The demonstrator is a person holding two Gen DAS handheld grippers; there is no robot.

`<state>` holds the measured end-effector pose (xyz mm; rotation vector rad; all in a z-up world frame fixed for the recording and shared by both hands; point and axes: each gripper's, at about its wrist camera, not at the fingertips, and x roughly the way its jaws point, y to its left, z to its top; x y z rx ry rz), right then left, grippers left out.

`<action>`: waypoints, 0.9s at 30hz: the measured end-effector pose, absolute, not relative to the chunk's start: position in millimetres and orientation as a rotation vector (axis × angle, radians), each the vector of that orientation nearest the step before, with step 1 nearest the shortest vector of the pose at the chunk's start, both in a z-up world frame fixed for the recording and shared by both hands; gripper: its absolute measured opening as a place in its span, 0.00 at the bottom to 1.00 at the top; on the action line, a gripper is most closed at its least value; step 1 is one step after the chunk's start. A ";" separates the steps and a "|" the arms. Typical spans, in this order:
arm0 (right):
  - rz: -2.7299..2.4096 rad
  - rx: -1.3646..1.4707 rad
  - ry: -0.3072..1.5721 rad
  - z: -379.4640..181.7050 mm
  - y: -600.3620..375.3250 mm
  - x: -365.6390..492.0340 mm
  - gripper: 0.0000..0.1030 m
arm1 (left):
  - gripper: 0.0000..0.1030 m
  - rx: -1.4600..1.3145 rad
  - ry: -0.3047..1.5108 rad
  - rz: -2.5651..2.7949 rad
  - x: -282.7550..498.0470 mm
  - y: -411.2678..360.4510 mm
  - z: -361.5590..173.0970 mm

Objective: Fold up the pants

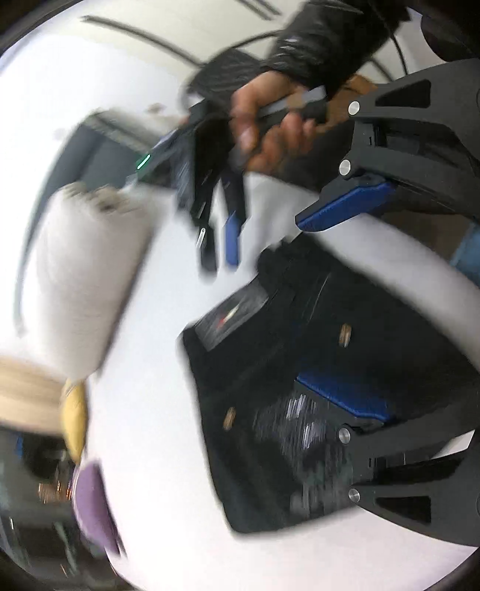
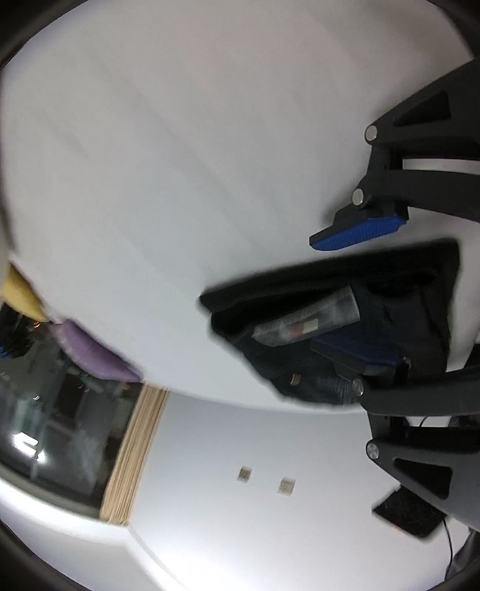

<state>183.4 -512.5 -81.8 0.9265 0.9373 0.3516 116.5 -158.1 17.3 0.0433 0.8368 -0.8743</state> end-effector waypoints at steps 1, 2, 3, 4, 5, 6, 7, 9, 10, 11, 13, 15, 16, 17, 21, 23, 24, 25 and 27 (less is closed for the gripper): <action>0.384 0.926 0.913 -71.2 -509.0 180.2 0.44 | 0.76 0.014 0.843 -0.843 128.9 -146.3 17.8; 0.421 0.905 0.899 -60.5 -500.4 179.0 0.43 | 0.76 -0.009 0.854 -0.810 140.7 -138.2 16.6; 0.463 0.882 0.902 -53.3 -488.2 180.5 0.43 | 0.76 -0.047 0.862 -0.772 159.7 -128.0 14.0; 0.504 0.857 0.919 -50.0 -474.1 183.8 0.39 | 0.75 -0.069 0.862 -0.758 170.3 -122.7 11.7; 0.528 0.833 0.937 -49.8 -462.9 187.0 0.37 | 0.75 -0.084 0.864 -0.731 185.7 -117.4 7.9; 0.541 0.802 0.969 -53.0 -450.2 191.6 0.36 | 0.74 -0.092 0.875 -0.679 206.1 -111.7 2.6; 0.541 0.789 0.995 -59.6 -445.4 195.2 0.35 | 0.74 -0.108 0.886 -0.654 218.9 -108.3 -0.7; 0.514 0.806 1.075 -83.7 -437.9 202.5 0.32 | 0.69 -0.150 0.937 -0.630 244.7 -102.8 -13.3; 0.464 0.800 1.120 -97.2 -438.3 203.8 0.12 | 0.60 -0.150 0.958 -0.616 251.0 -101.1 -20.3; 0.427 0.802 1.137 -105.7 -441.1 202.7 0.00 | 0.59 -0.136 0.965 -0.613 251.1 -100.5 -25.3; 0.422 0.901 1.116 -119.5 -455.4 194.4 0.00 | 0.59 -0.097 0.947 -0.627 240.7 -100.6 -28.7; 0.415 0.916 1.093 -121.2 -463.4 186.8 0.00 | 0.59 -0.045 0.933 -0.628 222.5 -100.7 -35.1; 0.415 0.913 1.085 -120.6 -465.4 183.8 0.00 | 0.59 -0.024 0.921 -0.623 214.3 -100.4 -37.4; 0.413 0.914 1.083 -121.0 -467.4 182.3 0.00 | 0.60 0.001 0.906 -0.623 204.1 -99.9 -39.0; 0.401 0.909 1.068 -116.7 -467.1 175.8 0.00 | 0.61 0.095 0.850 -0.603 163.0 -95.5 -42.3; 0.390 0.901 1.065 -114.3 -465.5 172.6 0.00 | 0.63 0.134 0.848 -0.602 146.5 -94.2 -42.4; 0.392 0.885 1.060 -107.6 -463.2 170.1 0.02 | 0.64 0.153 0.847 -0.601 137.8 -97.0 -43.6; 0.399 0.868 1.049 -102.3 -459.6 167.2 0.10 | 0.66 0.173 0.852 -0.597 133.1 -99.0 -47.6; 0.441 0.845 1.016 -90.2 -453.6 161.2 0.31 | 0.73 0.178 0.875 -0.580 127.1 -102.3 -56.1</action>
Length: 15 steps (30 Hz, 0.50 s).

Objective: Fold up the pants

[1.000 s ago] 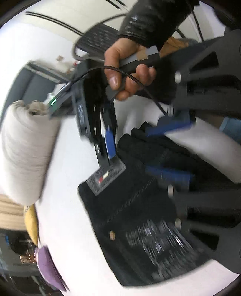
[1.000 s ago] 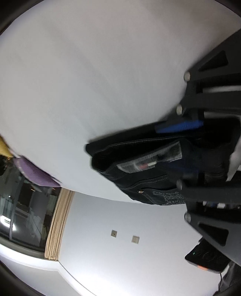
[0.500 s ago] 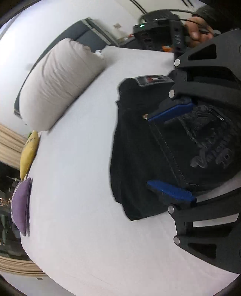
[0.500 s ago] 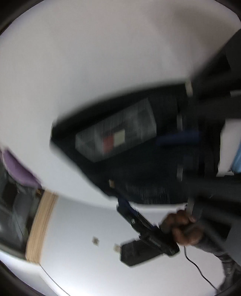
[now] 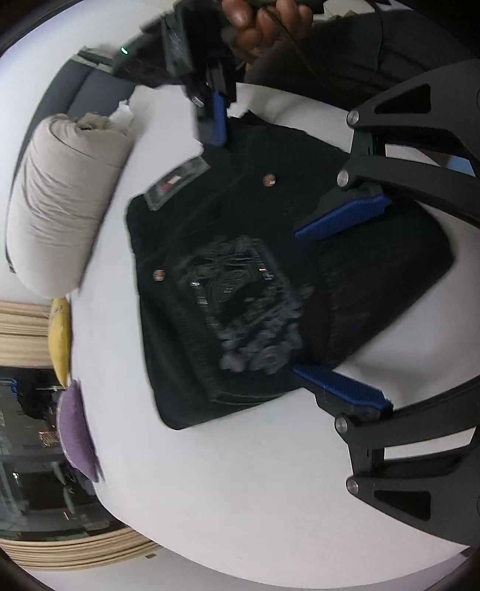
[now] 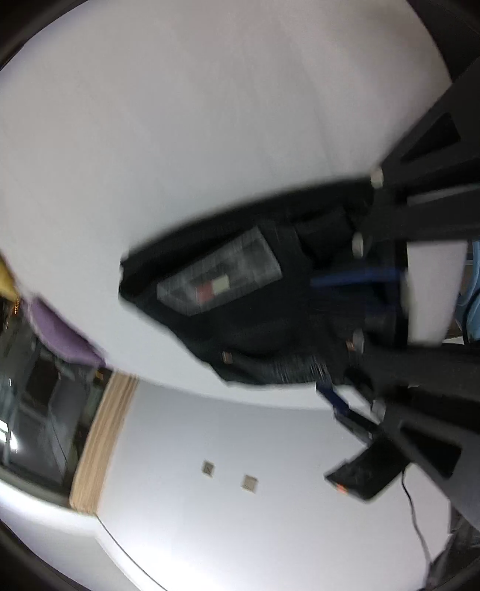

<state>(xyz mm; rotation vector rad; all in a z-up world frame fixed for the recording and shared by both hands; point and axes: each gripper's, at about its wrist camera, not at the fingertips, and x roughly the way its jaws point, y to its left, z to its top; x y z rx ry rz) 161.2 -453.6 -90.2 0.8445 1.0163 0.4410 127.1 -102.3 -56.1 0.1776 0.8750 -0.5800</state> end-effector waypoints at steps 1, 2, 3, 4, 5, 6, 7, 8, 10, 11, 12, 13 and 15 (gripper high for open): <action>0.444 0.838 1.016 -89.5 -450.6 159.7 0.34 | 0.76 0.155 0.908 -0.569 127.7 -104.0 -62.6; 0.435 0.835 1.029 -94.4 -447.5 160.4 0.34 | 0.77 0.126 0.945 -0.566 130.6 -102.6 -67.6; 0.429 0.849 1.039 -102.6 -446.5 162.0 0.29 | 0.77 0.087 0.980 -0.573 134.1 -99.9 -72.3; 0.428 0.859 1.036 -107.2 -448.7 161.8 0.18 | 0.77 0.071 0.983 -0.579 135.3 -98.0 -71.8; 0.419 0.862 1.034 -110.4 -451.3 161.2 0.13 | 0.78 0.078 0.986 -0.583 134.1 -96.8 -69.4; 0.408 0.874 1.041 -110.5 -454.2 160.2 0.11 | 0.78 0.085 0.989 -0.584 133.7 -96.7 -67.2; 0.412 0.876 1.041 -103.7 -450.3 159.8 0.14 | 0.78 0.078 0.994 -0.581 133.6 -94.9 -64.1; 0.416 0.856 1.028 -94.7 -448.3 159.8 0.19 | 0.78 0.063 1.002 -0.578 134.8 -90.1 -59.7; 0.422 0.827 0.976 -77.2 -450.7 156.8 0.48 | 0.77 0.033 0.997 -0.569 136.3 -80.7 -46.7; 0.422 0.826 0.941 -68.3 -453.9 156.4 0.53 | 0.78 0.020 0.980 -0.559 136.9 -76.9 -39.3; 0.422 0.829 0.905 -60.5 -458.5 157.5 0.55 | 0.78 0.012 0.971 -0.551 138.3 -74.8 -34.1; 0.424 0.832 0.884 -56.6 -461.9 158.9 0.55 | 0.78 0.007 0.968 -0.533 141.0 -71.4 -28.1; 0.409 0.827 0.887 -54.7 -464.0 168.6 0.56 | 0.78 -0.001 0.985 -0.507 149.8 -70.5 -23.2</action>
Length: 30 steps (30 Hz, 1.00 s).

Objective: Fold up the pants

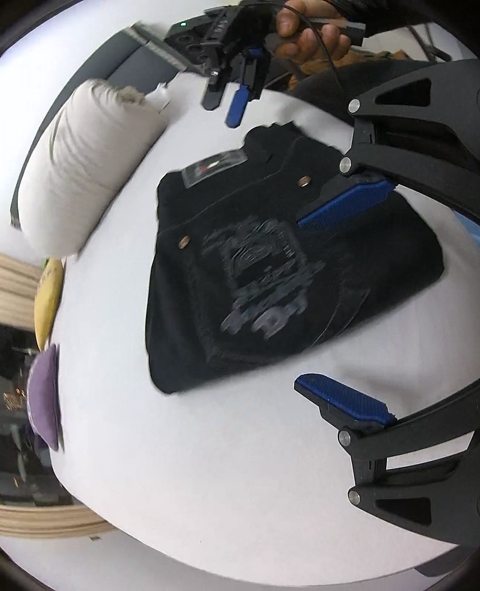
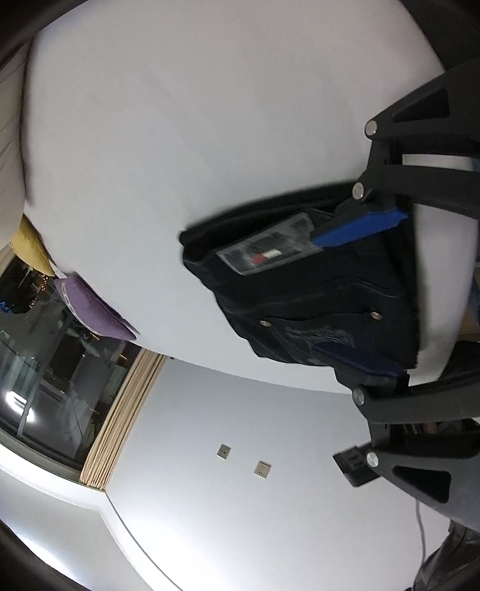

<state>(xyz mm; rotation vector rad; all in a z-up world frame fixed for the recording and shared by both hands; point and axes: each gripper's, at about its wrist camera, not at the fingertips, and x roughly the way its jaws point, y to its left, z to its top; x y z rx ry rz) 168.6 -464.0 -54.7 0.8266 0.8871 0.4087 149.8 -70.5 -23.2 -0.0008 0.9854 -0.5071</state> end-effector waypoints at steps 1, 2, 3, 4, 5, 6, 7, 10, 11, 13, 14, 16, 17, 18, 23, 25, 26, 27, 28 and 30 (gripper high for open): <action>0.397 0.822 0.906 -57.0 -465.2 175.1 0.58 | 0.78 -0.006 0.994 -0.499 154.3 -71.1 -22.0; 0.391 0.819 0.923 -60.3 -466.2 180.3 0.58 | 0.78 -0.007 0.996 -0.492 157.2 -72.3 -21.2; 0.391 0.818 0.934 -63.2 -466.7 185.4 0.58 | 0.78 -0.003 0.997 -0.486 159.3 -73.9 -20.9; 0.389 0.819 0.943 -66.9 -468.2 189.8 0.58 | 0.78 0.003 1.002 -0.480 161.5 -75.8 -21.1; 0.389 0.823 0.951 -70.7 -471.3 194.6 0.58 | 0.78 0.003 1.009 -0.481 163.7 -77.6 -21.5; 0.396 0.830 0.958 -74.0 -471.5 199.8 0.58 | 0.78 0.002 1.016 -0.484 165.4 -78.9 -21.7; 0.398 0.835 0.967 -77.0 -471.8 204.2 0.59 | 0.78 0.004 1.020 -0.488 167.4 -81.8 -21.9; 0.376 0.830 0.993 -87.5 -479.7 209.6 0.63 | 0.78 0.021 1.035 -0.485 173.5 -88.6 -22.4; 0.366 0.829 1.000 -90.0 -480.3 210.4 0.64 | 0.78 0.022 1.040 -0.482 175.5 -90.3 -22.7; 0.357 0.831 1.013 -95.6 -483.3 213.2 0.65 | 0.78 0.030 1.062 -0.474 181.8 -96.1 -26.2; 0.360 0.825 1.020 -97.2 -483.2 212.5 0.65 | 0.78 0.034 1.075 -0.469 185.0 -98.2 -28.6; 0.372 0.810 1.031 -99.7 -482.2 214.1 0.65 | 0.78 0.038 1.094 -0.468 190.3 -103.5 -33.7; 0.385 0.803 1.034 -100.0 -481.1 215.2 0.65 | 0.78 0.045 1.098 -0.460 192.0 -105.5 -35.2; 0.397 0.796 1.038 -100.0 -479.6 216.7 0.65 | 0.78 0.053 1.102 -0.452 194.1 -108.1 -36.9; 0.441 0.761 1.059 -101.1 -471.9 226.8 0.65 | 0.80 0.066 1.120 -0.439 200.8 -111.9 -43.5; 0.461 0.744 1.071 -101.3 -468.4 231.0 0.65 | 0.80 0.059 1.126 -0.436 203.4 -111.0 -45.3; 0.466 0.736 1.076 -99.1 -464.4 233.6 0.65 | 0.80 0.053 1.130 -0.435 205.0 -110.0 -46.5; 0.473 0.729 1.082 -99.1 -463.0 235.4 0.65 | 0.80 0.040 1.138 -0.437 207.2 -108.7 -47.9; 0.481 0.725 1.085 -99.3 -462.0 237.1 0.65 | 0.80 0.020 1.148 -0.442 209.9 -106.6 -50.0; 0.492 0.721 1.092 -100.4 -461.0 240.3 0.63 | 0.80 -0.018 1.168 -0.448 214.7 -101.7 -54.6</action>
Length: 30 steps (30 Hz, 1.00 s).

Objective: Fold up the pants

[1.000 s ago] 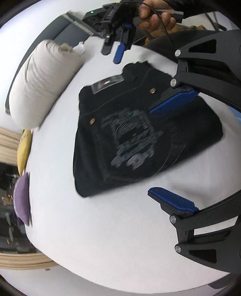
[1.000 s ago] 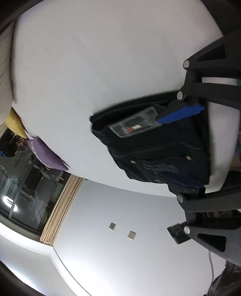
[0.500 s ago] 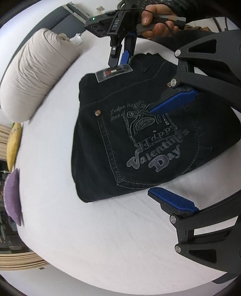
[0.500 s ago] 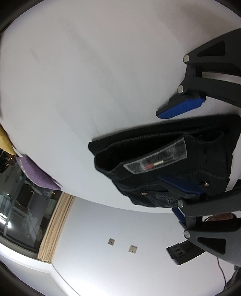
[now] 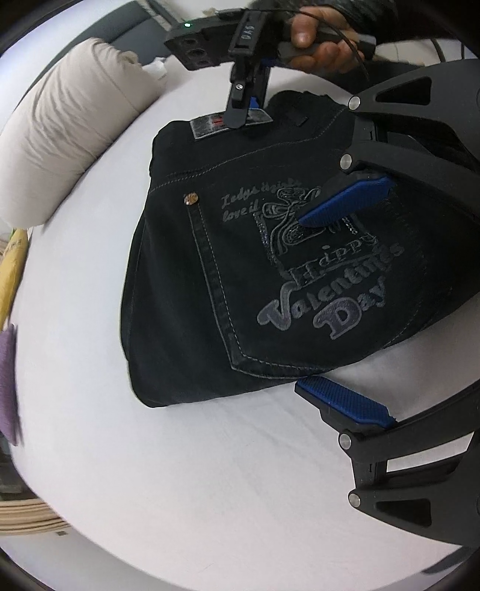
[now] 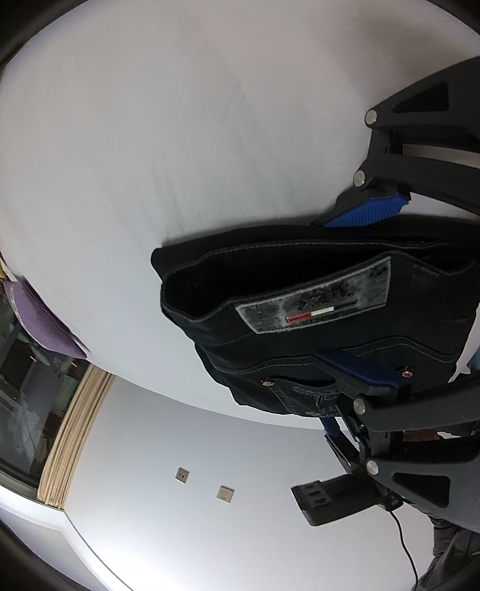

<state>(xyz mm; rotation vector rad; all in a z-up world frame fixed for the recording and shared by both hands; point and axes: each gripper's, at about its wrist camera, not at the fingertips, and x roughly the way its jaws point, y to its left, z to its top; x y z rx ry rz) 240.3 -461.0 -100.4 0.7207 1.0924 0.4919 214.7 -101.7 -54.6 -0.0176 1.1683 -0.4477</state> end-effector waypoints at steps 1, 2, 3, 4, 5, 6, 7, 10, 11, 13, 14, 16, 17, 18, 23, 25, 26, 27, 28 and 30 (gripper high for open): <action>0.498 0.722 1.095 -101.9 -461.4 241.4 0.62 | 0.80 -0.036 1.177 -0.452 217.2 -99.5 -56.8; 0.503 0.724 1.097 -102.8 -461.2 242.5 0.61 | 0.80 -0.055 1.183 -0.461 219.2 -97.7 -58.7; 0.509 0.725 1.100 -104.4 -461.4 243.6 0.59 | 0.80 -0.084 1.194 -0.476 222.2 -95.7 -61.7; 0.514 0.724 1.106 -106.1 -460.5 245.1 0.56 | 0.80 -0.105 1.203 -0.487 224.0 -94.2 -64.0; 0.515 0.719 1.113 -108.3 -460.0 246.0 0.53 | 0.76 -0.129 1.209 -0.496 226.3 -92.5 -66.2; 0.512 0.712 1.120 -109.6 -458.7 246.9 0.49 | 0.72 -0.150 1.213 -0.507 228.5 -91.2 -67.7; 0.509 0.706 1.126 -110.4 -457.4 247.7 0.46 | 0.68 -0.161 1.219 -0.511 230.8 -90.3 -68.7; 0.496 0.691 1.134 -110.8 -457.5 246.9 0.40 | 0.53 -0.171 1.223 -0.528 234.0 -91.2 -67.7; 0.488 0.685 1.136 -110.1 -456.0 246.7 0.39 | 0.48 -0.167 1.220 -0.528 234.4 -92.6 -66.5; 0.463 0.657 1.139 -107.3 -452.1 245.4 0.34 | 0.39 -0.157 1.208 -0.534 234.3 -96.3 -62.5; 0.448 0.630 1.138 -104.1 -448.4 244.0 0.32 | 0.34 -0.143 1.199 -0.537 233.9 -98.7 -59.7; 0.419 0.571 1.132 -96.4 -440.2 240.8 0.26 | 0.27 -0.128 1.184 -0.541 234.6 -103.8 -55.0; 0.402 0.536 1.128 -91.0 -435.5 239.2 0.25 | 0.24 -0.130 1.181 -0.542 234.6 -104.0 -52.8; 0.388 0.506 1.124 -86.0 -432.5 237.5 0.22 | 0.23 -0.138 1.178 -0.544 234.4 -102.2 -50.6; 0.371 0.431 1.075 -53.6 -415.0 231.8 0.20 | 0.18 -0.178 1.155 -0.565 235.4 -87.3 -32.6; 0.377 0.431 1.058 -42.6 -411.3 234.0 0.19 | 0.18 -0.171 1.128 -0.574 239.2 -83.0 -19.3; 0.389 0.442 1.047 -37.3 -409.9 237.1 0.19 | 0.18 -0.159 1.109 -0.572 243.7 -78.2 -11.1; 0.406 0.458 1.035 -31.4 -407.6 242.4 0.19 | 0.18 -0.154 1.095 -0.570 248.9 -73.2 -4.9; 0.419 0.466 1.026 -27.4 -406.2 247.0 0.19 | 0.18 -0.150 1.078 -0.566 257.9 -65.5 3.3; 0.449 0.481 1.007 -17.2 -398.9 264.1 0.19 | 0.18 -0.132 1.051 -0.552 277.2 -52.0 16.6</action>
